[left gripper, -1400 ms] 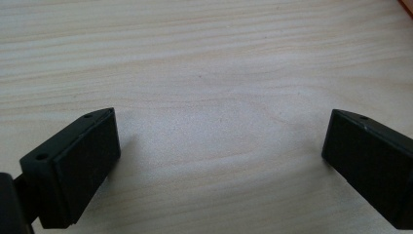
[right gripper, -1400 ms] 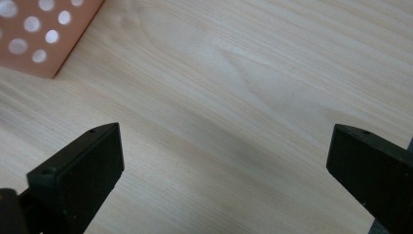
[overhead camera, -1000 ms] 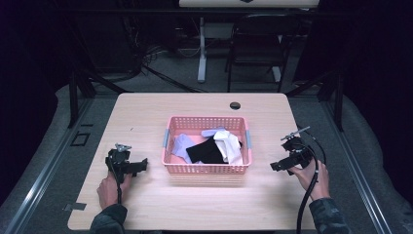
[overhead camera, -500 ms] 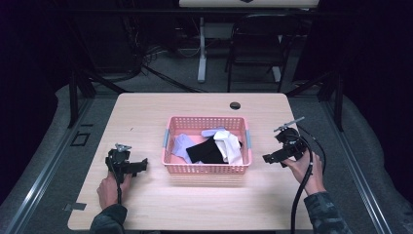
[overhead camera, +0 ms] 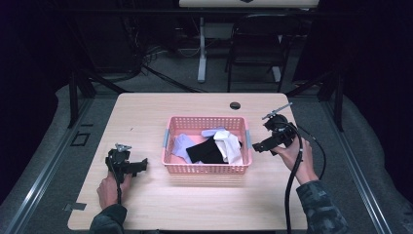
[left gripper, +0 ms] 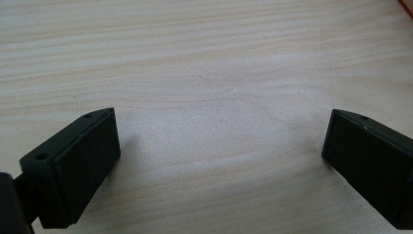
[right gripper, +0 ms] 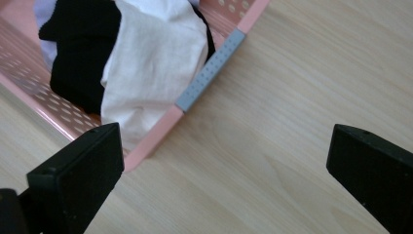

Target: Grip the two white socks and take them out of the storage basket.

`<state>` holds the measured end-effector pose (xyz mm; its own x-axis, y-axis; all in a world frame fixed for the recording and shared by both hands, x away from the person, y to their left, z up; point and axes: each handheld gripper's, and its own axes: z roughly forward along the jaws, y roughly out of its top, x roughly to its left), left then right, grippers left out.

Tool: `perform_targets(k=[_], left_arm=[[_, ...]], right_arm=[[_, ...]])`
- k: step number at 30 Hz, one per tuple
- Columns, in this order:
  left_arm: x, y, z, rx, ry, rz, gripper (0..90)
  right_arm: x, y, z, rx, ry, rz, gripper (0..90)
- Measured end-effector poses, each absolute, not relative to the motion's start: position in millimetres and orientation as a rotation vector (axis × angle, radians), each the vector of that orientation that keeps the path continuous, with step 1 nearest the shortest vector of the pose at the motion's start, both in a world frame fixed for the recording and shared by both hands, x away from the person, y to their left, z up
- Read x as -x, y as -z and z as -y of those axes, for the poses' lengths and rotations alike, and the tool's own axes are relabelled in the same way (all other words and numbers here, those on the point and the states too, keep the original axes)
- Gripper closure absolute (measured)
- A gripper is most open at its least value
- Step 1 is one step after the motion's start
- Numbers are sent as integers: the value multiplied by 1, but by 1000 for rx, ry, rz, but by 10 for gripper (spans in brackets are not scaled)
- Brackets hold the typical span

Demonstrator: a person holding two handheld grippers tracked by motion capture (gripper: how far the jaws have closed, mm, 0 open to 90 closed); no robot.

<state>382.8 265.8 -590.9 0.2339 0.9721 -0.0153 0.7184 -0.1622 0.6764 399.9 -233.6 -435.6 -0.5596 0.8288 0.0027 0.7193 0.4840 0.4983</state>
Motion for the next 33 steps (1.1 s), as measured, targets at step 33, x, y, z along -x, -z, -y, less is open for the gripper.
perform_targets(k=[33], left_arm=[[-383, 591, -266, -1948, -585, -1546, 5]], right_arm=[[-437, 456, 159, -1261, -653, -2629, 195]])
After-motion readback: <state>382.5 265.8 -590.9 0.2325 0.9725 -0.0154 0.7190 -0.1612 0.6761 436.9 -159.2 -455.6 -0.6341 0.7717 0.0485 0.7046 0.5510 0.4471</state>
